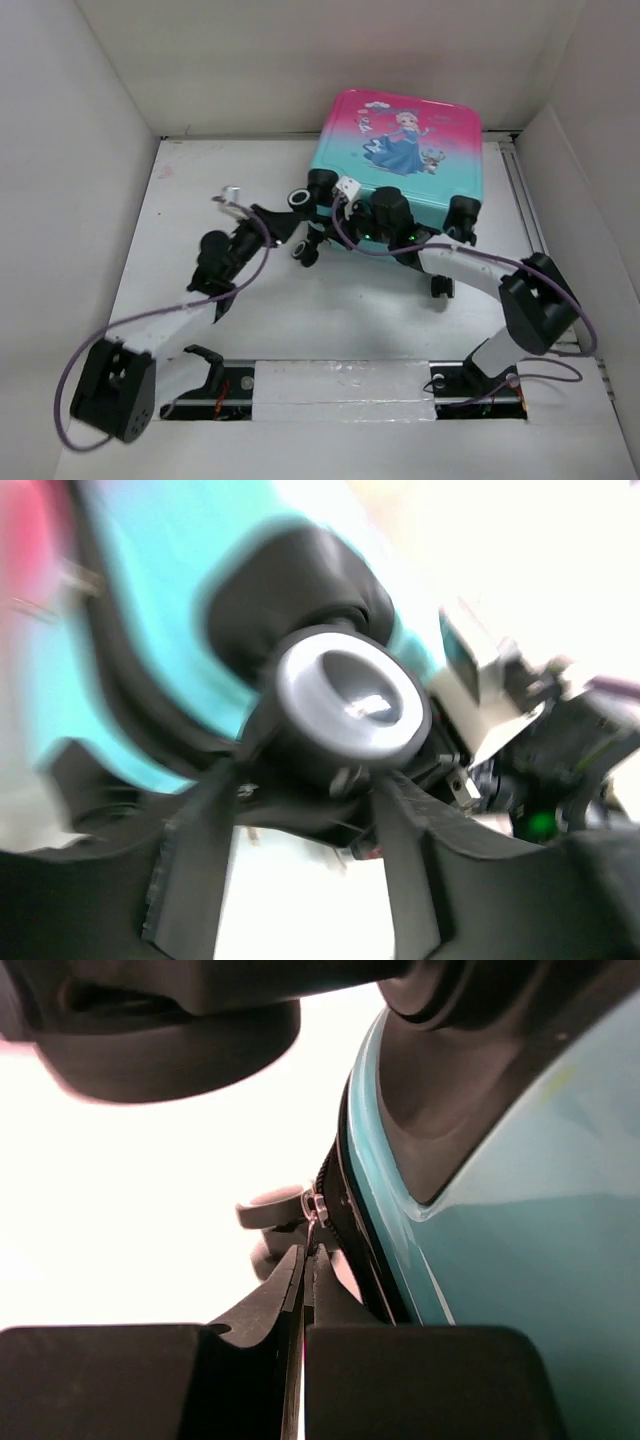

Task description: Pack the luggage

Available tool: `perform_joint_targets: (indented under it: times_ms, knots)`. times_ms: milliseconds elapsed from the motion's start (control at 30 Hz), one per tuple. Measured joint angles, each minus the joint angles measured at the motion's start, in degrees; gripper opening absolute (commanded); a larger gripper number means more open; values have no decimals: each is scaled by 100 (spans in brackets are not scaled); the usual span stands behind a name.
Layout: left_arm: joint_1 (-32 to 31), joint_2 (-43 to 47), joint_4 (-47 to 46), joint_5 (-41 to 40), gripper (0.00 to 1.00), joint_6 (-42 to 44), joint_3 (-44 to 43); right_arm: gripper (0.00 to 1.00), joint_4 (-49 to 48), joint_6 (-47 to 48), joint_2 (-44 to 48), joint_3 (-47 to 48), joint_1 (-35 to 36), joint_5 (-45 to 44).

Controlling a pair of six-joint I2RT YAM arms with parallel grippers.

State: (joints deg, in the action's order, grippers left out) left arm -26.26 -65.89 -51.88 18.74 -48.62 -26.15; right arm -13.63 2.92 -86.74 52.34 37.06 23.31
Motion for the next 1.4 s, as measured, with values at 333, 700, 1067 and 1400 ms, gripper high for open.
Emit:
perform_joint_targets:
  times_ms: [333,700,1067,1400]
  knots:
    - [822,3814,2006,-907,0,74,758,0,203,37,-2092,2142,313,-76]
    - [824,2684,3635,-859,85,466,315,0,-789,-761,-227,-459,525,264]
    - [101,1827,2977,197,86,280,313,0,-791,-1126,437,-1097,-59,522]
    - [-107,2050,2347,566,87,94,313,0,-793,-1316,529,-1449,-177,48]
